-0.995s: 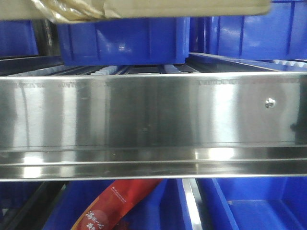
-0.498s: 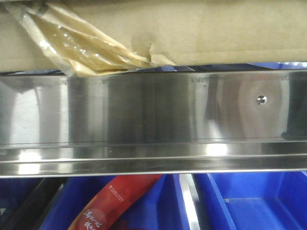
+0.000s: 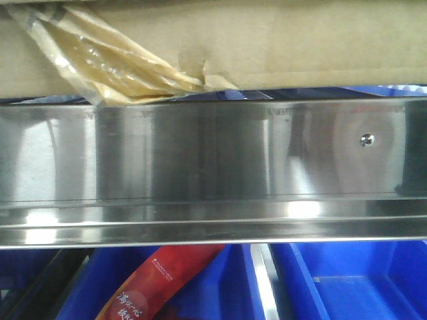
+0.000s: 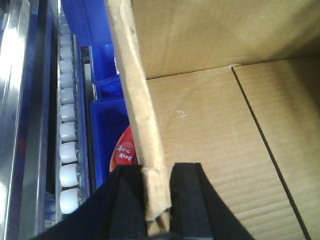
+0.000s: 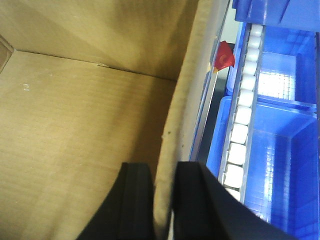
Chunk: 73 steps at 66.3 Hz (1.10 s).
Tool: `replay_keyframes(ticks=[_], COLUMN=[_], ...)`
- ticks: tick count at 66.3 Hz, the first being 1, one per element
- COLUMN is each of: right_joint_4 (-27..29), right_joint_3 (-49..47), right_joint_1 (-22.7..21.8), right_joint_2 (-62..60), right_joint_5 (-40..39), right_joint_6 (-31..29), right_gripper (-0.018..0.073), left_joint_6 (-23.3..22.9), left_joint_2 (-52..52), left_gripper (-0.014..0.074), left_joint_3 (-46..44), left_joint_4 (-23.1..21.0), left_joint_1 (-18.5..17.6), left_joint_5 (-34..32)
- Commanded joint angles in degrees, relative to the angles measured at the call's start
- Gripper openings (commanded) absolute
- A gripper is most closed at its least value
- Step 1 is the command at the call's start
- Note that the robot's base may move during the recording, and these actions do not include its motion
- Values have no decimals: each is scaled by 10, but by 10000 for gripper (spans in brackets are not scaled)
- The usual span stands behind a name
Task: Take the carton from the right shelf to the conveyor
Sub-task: 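Lift the carton with both grippers and pull it off the shelf, then hold the carton with both grippers while the base turns away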
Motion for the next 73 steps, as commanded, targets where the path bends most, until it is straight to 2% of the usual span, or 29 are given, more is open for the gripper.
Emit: replay_keyframes(ticks=[1, 73], right_joint_4=[-4, -3], right_joint_3=[-1, -1], right_joint_1=[-3, -3], right_joint_2=[-5, -5], right_joint_5=[-33, -34], right_joint_6=[-6, -6], right_gripper=[-70, -70], left_joint_6=[2, 2], left_joint_2=[-11, -11], left_gripper=[-13, -13], left_joint_3=[-2, -2], left_joint_4=[1, 1], left_joint_1=[-4, -4], left_joint_5=[-14, -14])
